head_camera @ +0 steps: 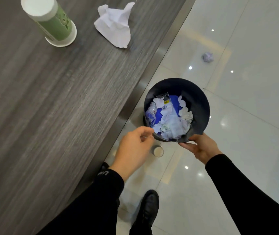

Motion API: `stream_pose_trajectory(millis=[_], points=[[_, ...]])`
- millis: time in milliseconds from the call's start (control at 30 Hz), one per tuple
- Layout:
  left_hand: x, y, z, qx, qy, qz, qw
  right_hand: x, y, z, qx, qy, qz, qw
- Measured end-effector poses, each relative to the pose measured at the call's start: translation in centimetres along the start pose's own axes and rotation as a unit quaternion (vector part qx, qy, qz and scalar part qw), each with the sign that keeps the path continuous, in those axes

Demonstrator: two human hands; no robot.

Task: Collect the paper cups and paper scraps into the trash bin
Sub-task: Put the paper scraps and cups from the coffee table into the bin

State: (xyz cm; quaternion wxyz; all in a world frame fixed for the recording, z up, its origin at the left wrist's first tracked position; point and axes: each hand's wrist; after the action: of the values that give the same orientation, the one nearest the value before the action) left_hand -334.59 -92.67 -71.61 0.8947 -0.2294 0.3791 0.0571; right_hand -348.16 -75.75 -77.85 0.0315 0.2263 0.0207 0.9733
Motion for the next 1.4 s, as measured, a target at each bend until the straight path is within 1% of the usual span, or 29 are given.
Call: stream_pose_trajectory(millis=[100,267,400,500,567,667,700,733,800,833,900,967,1067,1167,1267,1400], points=[[1.1,0.7,-0.3,0.012,-0.014,-0.009,1.0,0.1,0.7,-1.3,0.001,-0.008,0.017,1.0],[2.1,1.5,-1.4,0.018,-0.032,0.006,0.999,-0.5,1.8,-3.3,0.002,0.016,0.061,0.998],[1.3,1.4,-2.9,0.009,-0.023,0.021,0.999,-2.6,1.3,-3.9,-0.016,0.034,0.092,0.995],[0.4,1.2,-3.4,0.008,-0.014,0.011,1.0,-3.7,1.6,-3.3,-0.05,0.052,0.087,0.994],[-0.1,1.0,-3.3,0.01,-0.01,0.004,1.0,-3.6,2.1,-2.4,-0.059,0.049,0.077,0.994],[-1.2,0.5,-2.5,0.001,-0.006,0.017,1.0,-1.6,3.1,0.4,-0.066,0.04,0.096,0.992],[-1.8,0.3,-2.2,0.0,-0.004,0.022,1.0,-0.9,3.8,1.7,-0.066,0.015,0.103,0.992],[-2.5,-0.2,-1.7,-0.001,0.001,0.031,1.0,0.1,4.5,3.2,-0.071,-0.032,0.115,0.99],[-4.2,-1.5,-0.7,-0.009,0.015,0.065,0.998,2.0,6.5,7.0,-0.066,-0.15,0.112,0.98],[-5.0,-2.5,-0.2,-0.019,0.023,0.085,0.996,2.8,7.8,9.2,-0.045,-0.193,0.102,0.975],[-6.6,-5.3,0.8,-0.052,0.034,0.12,0.991,4.0,11.3,13.4,0.022,-0.23,0.094,0.968],[-7.7,-8.8,1.6,-0.086,0.043,0.134,0.986,4.0,15.0,17.0,0.094,-0.234,0.115,0.961],[-7.9,-15.0,2.8,-0.144,0.051,0.14,0.978,2.4,20.6,21.0,0.198,-0.199,0.177,0.943],[-5.9,-21.6,3.9,-0.189,0.03,0.124,0.974,-0.4,25.7,23.4,0.239,-0.167,0.212,0.933],[-1.8,-28.3,4.9,-0.242,-0.022,0.109,0.964,-3.9,30.5,24.9,0.271,-0.12,0.25,0.922],[4.6,-35.7,5.6,-0.304,-0.106,0.021,0.946,-8.5,35.3,26.1,0.295,-0.076,0.298,0.905]])
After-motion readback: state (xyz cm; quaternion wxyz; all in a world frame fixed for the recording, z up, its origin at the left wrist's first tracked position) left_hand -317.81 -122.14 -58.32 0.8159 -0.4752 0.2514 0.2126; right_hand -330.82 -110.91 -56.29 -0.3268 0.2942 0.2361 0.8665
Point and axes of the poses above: each hand's wrist, its own z-axis away from the middle knuckle, its own y-axis out of the palm, x = y × z, and after that the axes turned 7 degrees about -z, right-handed
